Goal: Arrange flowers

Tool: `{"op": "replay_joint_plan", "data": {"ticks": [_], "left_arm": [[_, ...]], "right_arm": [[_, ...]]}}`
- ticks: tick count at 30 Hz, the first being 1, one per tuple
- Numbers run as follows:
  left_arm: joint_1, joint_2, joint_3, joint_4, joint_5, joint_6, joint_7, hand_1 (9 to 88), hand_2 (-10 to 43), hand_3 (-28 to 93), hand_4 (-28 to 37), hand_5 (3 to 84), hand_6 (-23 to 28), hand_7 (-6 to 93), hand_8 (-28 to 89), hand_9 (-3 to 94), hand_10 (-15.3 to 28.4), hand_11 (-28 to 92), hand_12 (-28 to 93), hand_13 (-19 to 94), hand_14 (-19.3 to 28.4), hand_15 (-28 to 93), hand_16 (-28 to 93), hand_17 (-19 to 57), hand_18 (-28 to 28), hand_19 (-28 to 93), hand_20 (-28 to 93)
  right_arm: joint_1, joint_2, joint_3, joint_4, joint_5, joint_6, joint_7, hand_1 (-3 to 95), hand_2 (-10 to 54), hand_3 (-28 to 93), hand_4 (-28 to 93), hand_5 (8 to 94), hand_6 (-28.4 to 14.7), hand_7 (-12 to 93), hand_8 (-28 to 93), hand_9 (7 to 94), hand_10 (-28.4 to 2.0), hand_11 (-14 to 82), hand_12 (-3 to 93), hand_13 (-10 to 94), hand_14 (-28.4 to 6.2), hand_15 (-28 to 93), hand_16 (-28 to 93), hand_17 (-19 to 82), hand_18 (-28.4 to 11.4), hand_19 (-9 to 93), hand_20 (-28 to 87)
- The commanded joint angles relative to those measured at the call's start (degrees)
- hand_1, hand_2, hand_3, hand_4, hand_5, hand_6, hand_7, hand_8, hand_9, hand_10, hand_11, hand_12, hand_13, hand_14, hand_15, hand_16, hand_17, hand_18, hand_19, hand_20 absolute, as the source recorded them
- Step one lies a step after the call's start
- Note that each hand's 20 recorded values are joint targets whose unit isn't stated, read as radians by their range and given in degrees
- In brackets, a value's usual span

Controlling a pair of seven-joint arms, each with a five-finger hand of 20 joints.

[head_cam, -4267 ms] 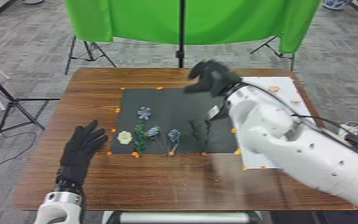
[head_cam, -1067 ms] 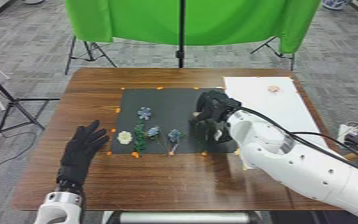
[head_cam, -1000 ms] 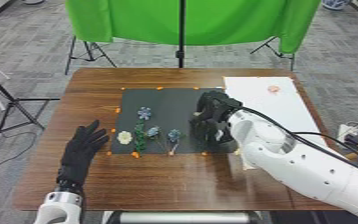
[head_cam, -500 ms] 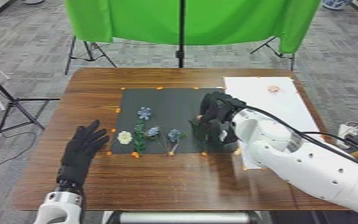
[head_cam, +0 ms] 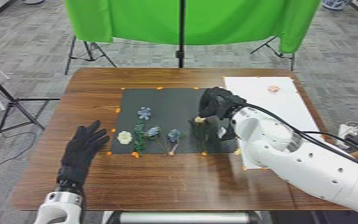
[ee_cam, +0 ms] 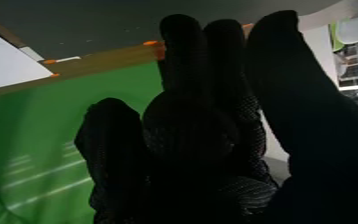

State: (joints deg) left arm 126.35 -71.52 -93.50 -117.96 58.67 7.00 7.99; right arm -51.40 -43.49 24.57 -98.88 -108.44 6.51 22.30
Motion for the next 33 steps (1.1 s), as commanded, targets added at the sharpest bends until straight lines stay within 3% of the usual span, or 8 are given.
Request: {"op": "replay_joint_plan", "data": {"ticks": [1, 7, 12, 16, 23, 28, 33], "left_arm": [[0.65, -0.45, 0.04, 0.36, 0.33, -0.52, -0.55, 19.7, 11.9, 56, -28.3, 36.1, 7.7, 3.0, -4, 36.8, 14.9, 14, 12, 27, 19.9, 23, -1, -0.6, 14.9, 13, 16], [0.63, -0.6, 0.02, 0.29, 0.44, -0.41, -0.53, 19.8, 11.9, 56, -28.3, 36.1, 7.6, 3.0, -4, 36.8, 14.9, 15, 12, 27, 19.8, 23, -1, -0.6, 14.9, 13, 16], [0.64, -0.54, -0.05, 0.29, 0.46, -0.26, -0.43, 19.9, 11.8, 56, -28.3, 36.2, 7.6, 3.0, -4, 36.8, 14.8, 15, 12, 27, 19.8, 23, -1, -0.6, 14.9, 13, 16], [0.91, -0.59, -0.07, 0.21, 0.5, -0.15, -0.33, 20.0, 11.8, 56, -28.3, 36.2, 7.6, 3.0, -4, 36.9, 14.8, 15, 12, 27, 19.8, 23, -1, -0.6, 14.9, 13, 16], [1.08, -0.6, -0.05, 0.07, 0.46, 0.47, 0.43, 19.9, 11.8, 56, -28.3, 36.2, 7.6, 3.1, -4, 36.8, 14.7, 15, 12, 27, 19.8, 23, -1, -0.6, 14.9, 13, 16], [0.78, -0.68, 0.09, 0.23, 0.81, 0.04, 0.09, 19.8, 11.7, 57, -28.3, 36.3, 7.6, 3.1, -4, 36.8, 14.7, 15, 12, 27, 19.8, 23, -1, -0.6, 14.9, 13, 16], [0.74, -0.66, 0.16, 0.34, 0.71, -0.04, 0.08, 20.0, 11.7, 56, -28.3, 36.3, 7.6, 3.1, -4, 36.9, 14.8, 15, 12, 27, 19.8, 23, -1, -0.6, 14.9, 13, 16]], "right_arm": [[0.02, -0.09, 0.58, -0.12, 0.04, -1.16, -0.5, 46.3, -9.5, 64, -19, 67.8, 1.9, 18, 0, 74.0, -13.5, 17.4, 20.2, 88, -2.5, 63, 33, 64, -12.6, 93, 63], [1.04, 0.2, 2.64, 0.39, -1.05, 0.42, -0.37, 44.9, -9.5, 66, -20, 66.0, 1.9, 18, -4, 72.7, -13.5, 17.4, 20.2, 88, -2.6, 63, 33, 63, -12.6, 93, 62], [4.47, 0.35, 5.95, 4.88, -4.85, 3.43, 4.26, 42.9, -9.5, 67, -19, 62.7, 0.9, 18, -10, 69.4, -13.9, 16.2, 19.9, 87, -3.1, 63, 33, 62, -12.8, 93, 61], [7.59, -0.05, 7.54, 11.49, -5.54, -3.26, 9.61, 41.5, -9.5, 68, -18, 56.2, -0.5, 16, -9, 64.4, -15.4, 13.8, 19.4, 86, -3.1, 63, 33, 62, -12.7, 93, 61], [12.78, -3.83, 3.88, 26.77, -6.52, -11.65, 12.33, 39.1, -9.5, 69, -18, 41.8, -0.7, 12, -8, 45.4, -19.0, 5.3, 16.4, 81, -4.9, 61, 30, 57, -14.0, 93, 53], [13.46, -7.59, 4.03, 35.78, -5.66, -13.76, 13.1, 38.3, -9.5, 69, -20, 37.6, 0.6, 11, -8, 40.4, -20.1, 4.1, 16.1, 79, -5.8, 62, 29, 55, -14.7, 93, 50], [12.23, -8.84, 5.25, 39.79, -4.42, -15.54, 12.94, 38.2, -9.5, 69, -20, 36.9, 2.0, 12, -8, 41.3, -20.0, 4.2, 15.6, 80, -5.6, 62, 28, 55, -15.0, 93, 50]]}}
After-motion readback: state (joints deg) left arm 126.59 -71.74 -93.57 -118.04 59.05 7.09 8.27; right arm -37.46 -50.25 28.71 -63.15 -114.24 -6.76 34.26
